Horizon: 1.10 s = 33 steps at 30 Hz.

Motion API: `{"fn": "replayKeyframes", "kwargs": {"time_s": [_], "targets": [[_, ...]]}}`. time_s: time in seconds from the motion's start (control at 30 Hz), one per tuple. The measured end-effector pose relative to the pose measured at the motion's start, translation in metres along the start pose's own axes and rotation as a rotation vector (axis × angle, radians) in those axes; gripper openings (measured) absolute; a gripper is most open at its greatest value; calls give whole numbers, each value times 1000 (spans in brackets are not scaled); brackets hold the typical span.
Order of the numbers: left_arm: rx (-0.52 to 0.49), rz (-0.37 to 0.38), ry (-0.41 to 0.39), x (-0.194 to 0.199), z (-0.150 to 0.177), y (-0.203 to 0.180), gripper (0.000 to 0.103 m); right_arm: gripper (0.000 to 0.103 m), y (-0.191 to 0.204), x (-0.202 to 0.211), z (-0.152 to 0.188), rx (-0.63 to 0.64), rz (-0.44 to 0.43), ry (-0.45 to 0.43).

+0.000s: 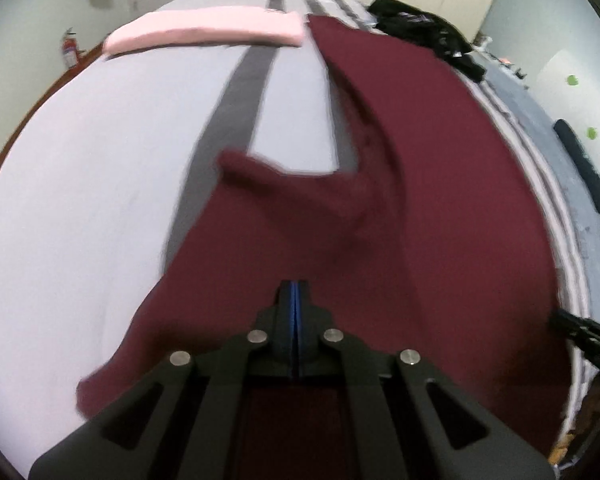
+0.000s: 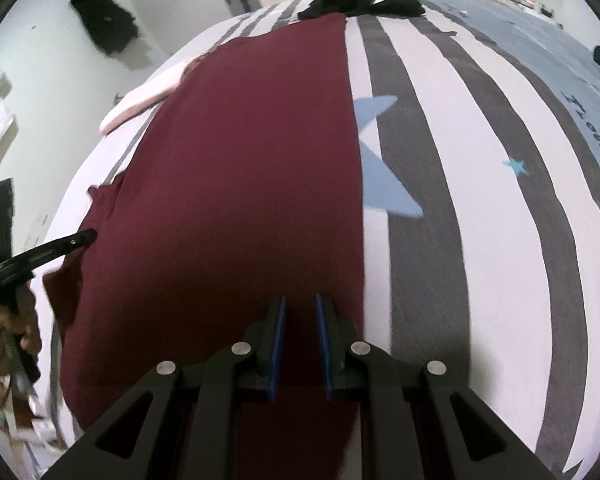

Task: Fold clothes

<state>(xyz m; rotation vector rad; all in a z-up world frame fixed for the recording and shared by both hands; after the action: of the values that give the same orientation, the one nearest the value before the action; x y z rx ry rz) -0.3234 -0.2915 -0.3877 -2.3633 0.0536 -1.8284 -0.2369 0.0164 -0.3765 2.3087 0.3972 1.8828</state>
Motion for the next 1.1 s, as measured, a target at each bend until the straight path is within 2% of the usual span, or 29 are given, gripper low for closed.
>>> {"fn": "replayKeyframes", "kwargs": {"time_s": [0.23,0.37,0.47,0.6,0.7,0.8,0.9,1.0,1.1], "targets": [[109,-88,-3,15,44,5,0,14,-7,14,49,76,-45,45],[155,-132,-1,29,64,2,0,15,-11,22,75,88,-41,51],[147,-111,-26,47,65,-11,0,17,-13,21,90,76,-38,92],[78,-41,-63,56,54,-39,0,19,2,49,90,114,-2,26],[27,6,-44,44,49,-53,0,19,25,54,77,154,-23,0],[-1,-13,2,20,46,-53,0,19,52,45,59,198,-61,-26],[63,-26,3,10,47,-22,1,19,76,32,47,221,-102,-36],[85,-53,-18,17,46,7,2,19,93,17,52,251,-128,-6],[107,-107,-23,22,46,29,2,19,93,8,76,276,-138,41]]}}
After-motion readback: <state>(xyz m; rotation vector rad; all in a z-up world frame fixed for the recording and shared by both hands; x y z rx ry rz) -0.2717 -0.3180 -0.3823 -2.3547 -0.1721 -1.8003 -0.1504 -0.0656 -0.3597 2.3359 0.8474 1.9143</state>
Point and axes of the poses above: each gripper's, at about its wrist camera, not at the fingertips, and x roughly against the way its jaws point, y to its left, z to its underside, the point moved 4 cm from there along -x, roughly the way its jaws point, and after that the axes turned 15 degrees about y, right-handed, at the moved point
